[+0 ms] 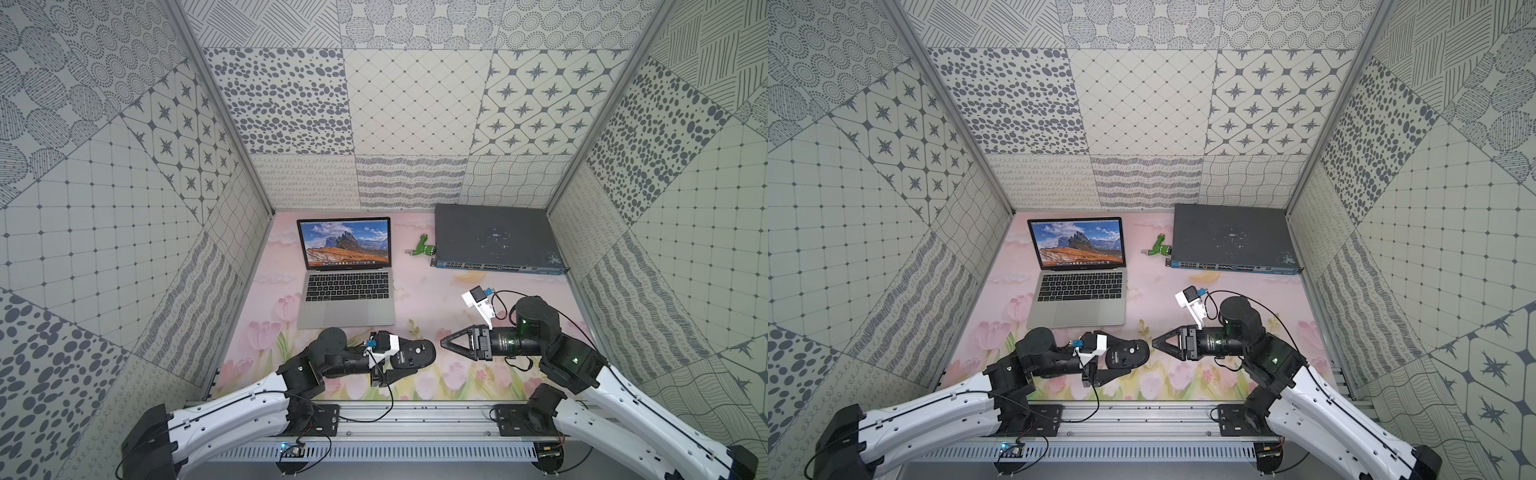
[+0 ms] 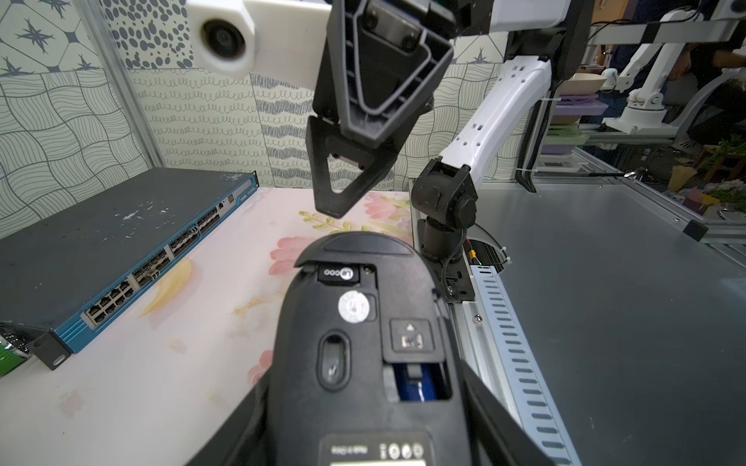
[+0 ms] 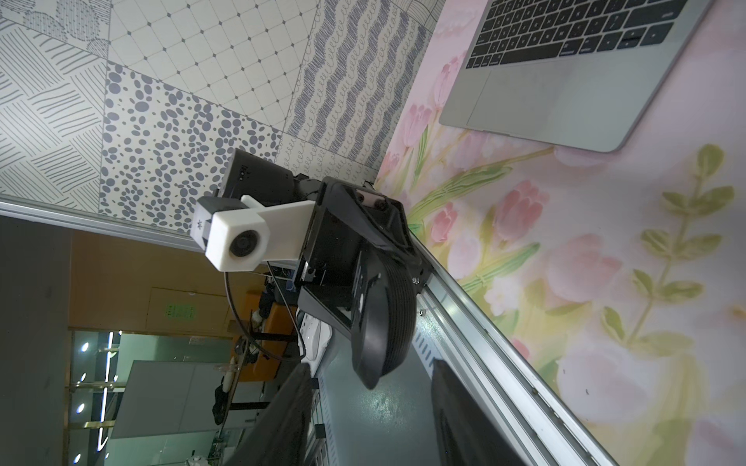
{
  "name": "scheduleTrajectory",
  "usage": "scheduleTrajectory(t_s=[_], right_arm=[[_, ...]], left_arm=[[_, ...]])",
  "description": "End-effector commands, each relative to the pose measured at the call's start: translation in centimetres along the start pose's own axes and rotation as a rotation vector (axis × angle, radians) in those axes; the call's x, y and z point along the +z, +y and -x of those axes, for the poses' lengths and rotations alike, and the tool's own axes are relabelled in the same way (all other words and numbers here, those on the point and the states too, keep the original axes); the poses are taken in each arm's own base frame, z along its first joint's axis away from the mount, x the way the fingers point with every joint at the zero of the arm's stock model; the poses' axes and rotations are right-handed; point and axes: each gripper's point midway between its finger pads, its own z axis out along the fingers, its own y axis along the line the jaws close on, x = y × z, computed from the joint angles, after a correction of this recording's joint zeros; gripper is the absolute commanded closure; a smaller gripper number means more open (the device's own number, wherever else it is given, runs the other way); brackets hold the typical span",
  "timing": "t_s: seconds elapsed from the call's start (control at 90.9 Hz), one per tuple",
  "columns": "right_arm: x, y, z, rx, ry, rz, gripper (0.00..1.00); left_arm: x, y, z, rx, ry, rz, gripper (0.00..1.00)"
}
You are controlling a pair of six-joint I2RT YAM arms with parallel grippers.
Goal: Remove the wireless mouse receiver from the laptop
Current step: Close the lid on the mouse.
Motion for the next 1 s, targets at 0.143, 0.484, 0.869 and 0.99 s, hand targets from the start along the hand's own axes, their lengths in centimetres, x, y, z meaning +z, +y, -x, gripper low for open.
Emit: scheduleTrajectory(t_s=[0.143,0.484,0.869,0.99], right_arm=[[-0.5,0.4,0.0,-0.093,0.011,-0.021,0.68],[-0.4,1.3,0.5,-0.161,0.02,-0.031,0.92],[1.0,1.2,-0.1,-0.17,0.071,-0.046,0.91],[1.2,1.4,-0.2,-0.17,0.078,-0.043,0.9]], left_arm=[[-0.1,0.4,2.0,0.02,-0.082,0.017,0.49],[-0.1,0.4,1.9,0.025,-0.075,0.019,0.49],[0.0,0.4,1.5,0.021,-0.062,0.019,0.49],[0.0,0.4,1.6,0.021,-0.065,0.016,0.49]])
